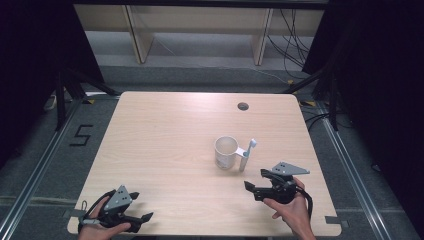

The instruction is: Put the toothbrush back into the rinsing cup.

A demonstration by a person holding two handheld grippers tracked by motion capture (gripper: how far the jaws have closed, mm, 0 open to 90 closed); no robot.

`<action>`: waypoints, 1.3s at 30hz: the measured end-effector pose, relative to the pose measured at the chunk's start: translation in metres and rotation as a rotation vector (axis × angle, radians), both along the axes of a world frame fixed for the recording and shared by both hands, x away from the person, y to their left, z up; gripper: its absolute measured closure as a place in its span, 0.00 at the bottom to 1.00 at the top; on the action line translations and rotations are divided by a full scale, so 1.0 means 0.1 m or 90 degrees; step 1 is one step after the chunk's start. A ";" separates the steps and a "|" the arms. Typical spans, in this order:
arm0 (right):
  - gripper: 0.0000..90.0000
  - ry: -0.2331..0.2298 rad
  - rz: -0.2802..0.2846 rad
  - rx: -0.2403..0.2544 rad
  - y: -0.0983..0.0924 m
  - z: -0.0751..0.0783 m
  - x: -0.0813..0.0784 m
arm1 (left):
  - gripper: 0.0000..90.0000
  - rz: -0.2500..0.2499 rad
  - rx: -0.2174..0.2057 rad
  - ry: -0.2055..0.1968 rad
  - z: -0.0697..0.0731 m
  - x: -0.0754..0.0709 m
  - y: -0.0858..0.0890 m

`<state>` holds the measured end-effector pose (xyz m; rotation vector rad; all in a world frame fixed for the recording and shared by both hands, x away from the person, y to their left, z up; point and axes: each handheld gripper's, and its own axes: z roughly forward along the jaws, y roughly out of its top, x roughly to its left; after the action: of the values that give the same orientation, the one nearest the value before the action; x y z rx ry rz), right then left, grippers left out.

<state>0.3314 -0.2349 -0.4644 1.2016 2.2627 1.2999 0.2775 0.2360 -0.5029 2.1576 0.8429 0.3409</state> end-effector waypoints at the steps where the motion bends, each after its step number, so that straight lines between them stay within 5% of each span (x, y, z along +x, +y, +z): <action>1: 0.24 0.000 0.000 0.000 0.00 0.00 0.00 | 0.18 0.000 0.000 0.000 0.00 0.00 0.00; 2: 0.24 0.017 -0.002 0.016 0.02 0.00 -0.02 | 0.18 -0.001 0.002 -0.003 0.00 0.00 0.00; 10: 0.24 0.011 0.006 0.001 -0.03 -0.04 -0.08 | 0.18 -0.002 0.002 -0.002 0.00 0.00 -0.01; 12: 0.24 0.033 -0.005 0.008 -0.02 -0.05 -0.12 | 0.18 -0.003 -0.002 -0.004 0.00 0.00 -0.01; 14: 0.23 0.009 0.008 0.006 -0.04 -0.08 -0.10 | 0.18 -0.002 0.004 -0.003 0.00 0.00 -0.01; 15: 0.23 0.038 -0.006 0.010 -0.02 -0.08 -0.15 | 0.18 -0.002 0.002 -0.003 0.00 0.00 -0.01; 16: 0.23 0.035 -0.007 0.012 -0.02 -0.09 -0.15 | 0.18 -0.001 0.004 -0.004 0.00 -0.01 -0.01; 18: 0.23 0.023 0.005 -0.003 -0.04 -0.11 -0.16 | 0.18 -0.005 -0.001 -0.004 0.00 0.00 0.00; 20: 0.23 0.050 -0.007 0.006 -0.03 -0.14 -0.21 | 0.18 -0.004 0.003 -0.001 0.00 0.00 0.00; 23: 0.22 0.052 0.003 -0.009 -0.05 -0.15 -0.24 | 0.18 -0.002 0.003 -0.005 0.01 -0.01 -0.01; 25: 0.22 0.034 0.006 -0.025 -0.06 -0.16 -0.24 | 0.18 -0.003 -0.001 -0.005 0.00 0.00 -0.01; 26: 0.22 0.052 0.003 -0.013 -0.05 -0.16 -0.26 | 0.18 0.000 0.004 -0.003 0.00 -0.01 -0.01; 39: 0.22 0.071 0.012 -0.039 -0.07 -0.22 -0.36 | 0.18 -0.002 0.004 -0.002 0.00 -0.01 -0.02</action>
<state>0.2954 -0.2421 -0.4865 1.2641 2.3783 1.1875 0.2768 0.2345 -0.5032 2.1628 0.8383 0.3457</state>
